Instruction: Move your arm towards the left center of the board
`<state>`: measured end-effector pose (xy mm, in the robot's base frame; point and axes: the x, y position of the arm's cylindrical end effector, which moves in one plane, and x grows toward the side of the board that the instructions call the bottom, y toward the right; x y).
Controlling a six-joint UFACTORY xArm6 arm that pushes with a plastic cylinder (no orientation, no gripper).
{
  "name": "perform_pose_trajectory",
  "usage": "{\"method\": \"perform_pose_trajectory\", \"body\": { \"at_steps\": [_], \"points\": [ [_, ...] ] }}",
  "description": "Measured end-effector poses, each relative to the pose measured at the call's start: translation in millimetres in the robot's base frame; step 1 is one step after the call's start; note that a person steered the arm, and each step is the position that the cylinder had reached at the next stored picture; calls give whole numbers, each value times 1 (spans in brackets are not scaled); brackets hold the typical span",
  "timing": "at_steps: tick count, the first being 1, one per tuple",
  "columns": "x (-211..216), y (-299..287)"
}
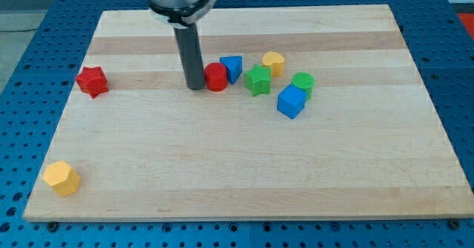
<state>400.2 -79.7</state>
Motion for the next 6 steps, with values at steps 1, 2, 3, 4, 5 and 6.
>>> {"method": "perform_pose_trajectory", "body": {
  "at_steps": [1, 2, 3, 4, 5, 6],
  "points": [
    [-4, -28],
    [-28, -82],
    [-85, -88],
    [-155, -122],
    [-150, -222],
    [-142, -225]
  ]
}}
